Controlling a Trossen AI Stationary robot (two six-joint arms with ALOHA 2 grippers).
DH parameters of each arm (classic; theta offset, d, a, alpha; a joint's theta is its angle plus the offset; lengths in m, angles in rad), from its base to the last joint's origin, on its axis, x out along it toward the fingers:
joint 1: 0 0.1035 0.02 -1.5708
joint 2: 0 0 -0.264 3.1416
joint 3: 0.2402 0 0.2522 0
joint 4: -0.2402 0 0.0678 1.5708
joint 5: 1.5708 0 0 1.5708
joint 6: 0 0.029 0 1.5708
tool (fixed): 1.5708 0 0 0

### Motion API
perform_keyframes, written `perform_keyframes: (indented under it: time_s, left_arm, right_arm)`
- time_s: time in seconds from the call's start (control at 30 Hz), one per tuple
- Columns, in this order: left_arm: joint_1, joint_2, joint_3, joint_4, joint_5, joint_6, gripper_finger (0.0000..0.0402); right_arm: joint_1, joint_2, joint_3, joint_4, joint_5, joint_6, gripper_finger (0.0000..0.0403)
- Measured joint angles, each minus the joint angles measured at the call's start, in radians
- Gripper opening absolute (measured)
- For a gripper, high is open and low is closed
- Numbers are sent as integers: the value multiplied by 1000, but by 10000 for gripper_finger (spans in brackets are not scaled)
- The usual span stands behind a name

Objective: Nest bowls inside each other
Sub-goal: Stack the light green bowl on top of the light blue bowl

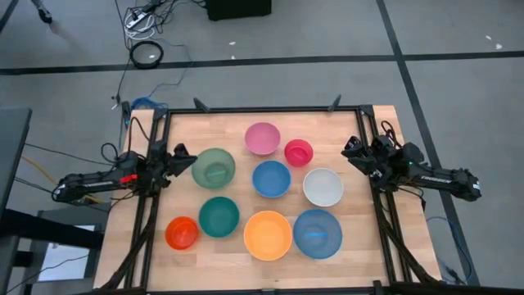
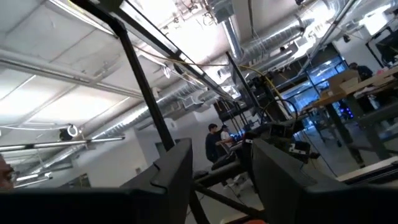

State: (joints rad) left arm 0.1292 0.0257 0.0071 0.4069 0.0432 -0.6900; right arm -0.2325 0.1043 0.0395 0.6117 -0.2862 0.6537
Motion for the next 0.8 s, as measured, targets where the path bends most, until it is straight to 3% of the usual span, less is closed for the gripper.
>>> perform_keyframes:
  time_s: [0.8]
  left_arm:
    - [1, 0, 0, 39, -50, 19, 70]
  right_arm:
    - [0, 0, 0, -7, -31, -1, 155]
